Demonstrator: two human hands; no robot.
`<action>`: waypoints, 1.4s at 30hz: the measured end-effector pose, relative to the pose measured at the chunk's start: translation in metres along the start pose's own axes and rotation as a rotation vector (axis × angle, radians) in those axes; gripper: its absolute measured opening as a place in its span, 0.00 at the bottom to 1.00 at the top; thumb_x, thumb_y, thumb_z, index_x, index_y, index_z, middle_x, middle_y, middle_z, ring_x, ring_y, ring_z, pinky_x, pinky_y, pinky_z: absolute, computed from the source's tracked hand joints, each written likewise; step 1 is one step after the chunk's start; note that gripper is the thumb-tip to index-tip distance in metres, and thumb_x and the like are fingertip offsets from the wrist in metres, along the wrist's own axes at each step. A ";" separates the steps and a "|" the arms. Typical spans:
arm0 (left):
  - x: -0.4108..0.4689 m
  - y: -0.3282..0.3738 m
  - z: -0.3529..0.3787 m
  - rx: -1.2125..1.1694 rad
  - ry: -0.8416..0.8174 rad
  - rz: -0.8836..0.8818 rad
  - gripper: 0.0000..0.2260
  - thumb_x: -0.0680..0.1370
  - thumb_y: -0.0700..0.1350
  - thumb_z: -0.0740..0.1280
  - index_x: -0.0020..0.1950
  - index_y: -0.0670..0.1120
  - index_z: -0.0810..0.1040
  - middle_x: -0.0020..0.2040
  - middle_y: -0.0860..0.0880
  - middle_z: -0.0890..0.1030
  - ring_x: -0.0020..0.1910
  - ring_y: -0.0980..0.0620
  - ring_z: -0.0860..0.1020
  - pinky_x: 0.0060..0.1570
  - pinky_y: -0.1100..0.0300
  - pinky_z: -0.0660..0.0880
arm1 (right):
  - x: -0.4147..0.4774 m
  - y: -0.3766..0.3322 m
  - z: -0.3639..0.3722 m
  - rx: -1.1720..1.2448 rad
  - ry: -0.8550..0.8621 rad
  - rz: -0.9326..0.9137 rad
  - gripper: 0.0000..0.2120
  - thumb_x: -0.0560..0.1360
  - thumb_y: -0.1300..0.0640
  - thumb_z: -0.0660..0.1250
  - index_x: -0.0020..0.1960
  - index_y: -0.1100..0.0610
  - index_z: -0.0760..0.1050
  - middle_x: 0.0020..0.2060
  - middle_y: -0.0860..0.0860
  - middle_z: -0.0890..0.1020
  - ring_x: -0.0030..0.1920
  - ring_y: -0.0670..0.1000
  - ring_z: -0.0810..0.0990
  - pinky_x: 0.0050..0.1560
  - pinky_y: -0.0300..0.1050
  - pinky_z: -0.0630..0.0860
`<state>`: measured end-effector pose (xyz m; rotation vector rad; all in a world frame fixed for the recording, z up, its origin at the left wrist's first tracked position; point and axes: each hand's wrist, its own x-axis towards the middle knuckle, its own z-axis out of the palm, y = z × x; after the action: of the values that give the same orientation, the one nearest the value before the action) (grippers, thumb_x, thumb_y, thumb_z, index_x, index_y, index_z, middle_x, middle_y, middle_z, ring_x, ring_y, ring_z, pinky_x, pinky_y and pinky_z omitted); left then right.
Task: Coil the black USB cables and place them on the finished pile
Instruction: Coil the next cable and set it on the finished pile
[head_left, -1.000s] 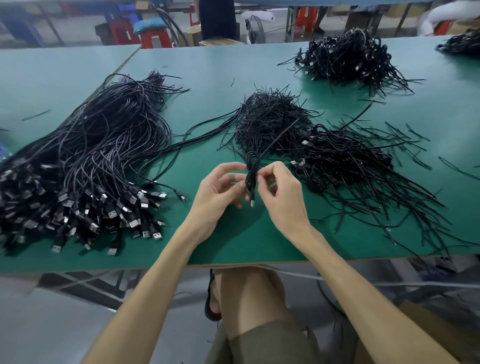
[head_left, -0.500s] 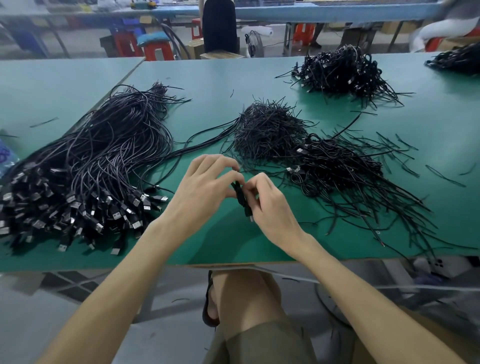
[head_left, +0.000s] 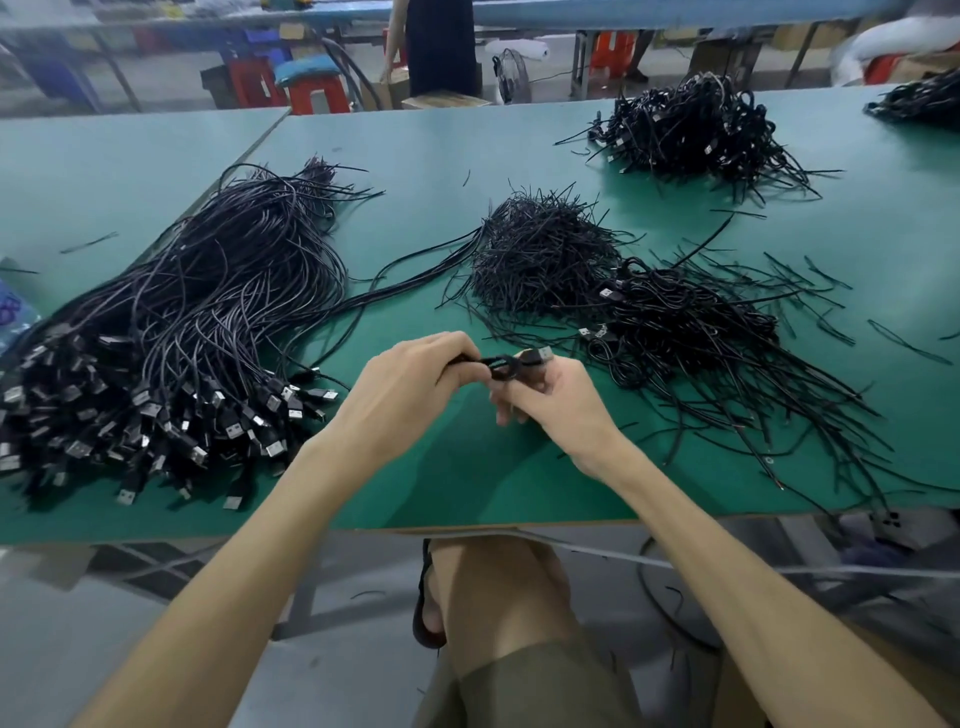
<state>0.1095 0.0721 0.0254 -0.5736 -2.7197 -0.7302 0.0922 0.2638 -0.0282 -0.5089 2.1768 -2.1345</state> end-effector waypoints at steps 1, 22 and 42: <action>0.001 0.004 0.001 0.046 -0.004 -0.020 0.08 0.82 0.55 0.65 0.51 0.52 0.79 0.37 0.61 0.75 0.42 0.51 0.75 0.40 0.53 0.68 | 0.000 0.002 0.000 0.049 0.011 0.013 0.03 0.77 0.61 0.72 0.45 0.57 0.81 0.35 0.54 0.84 0.32 0.51 0.81 0.34 0.41 0.72; 0.022 0.036 0.022 -0.170 -0.017 -0.082 0.11 0.82 0.53 0.65 0.64 0.54 0.78 0.57 0.54 0.72 0.60 0.52 0.73 0.61 0.53 0.72 | 0.002 0.008 -0.005 0.224 0.061 0.108 0.08 0.79 0.60 0.70 0.42 0.61 0.79 0.33 0.52 0.81 0.31 0.47 0.76 0.35 0.38 0.73; 0.018 0.012 -0.008 -0.580 -0.373 -0.362 0.20 0.81 0.27 0.60 0.71 0.39 0.72 0.45 0.46 0.84 0.34 0.48 0.83 0.35 0.61 0.75 | 0.001 0.010 -0.002 -0.066 0.118 0.001 0.06 0.79 0.59 0.71 0.47 0.61 0.78 0.34 0.50 0.82 0.32 0.46 0.78 0.38 0.42 0.76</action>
<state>0.1004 0.0825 0.0434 -0.3513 -2.9742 -1.6877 0.0884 0.2654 -0.0380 -0.3950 2.3148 -2.1512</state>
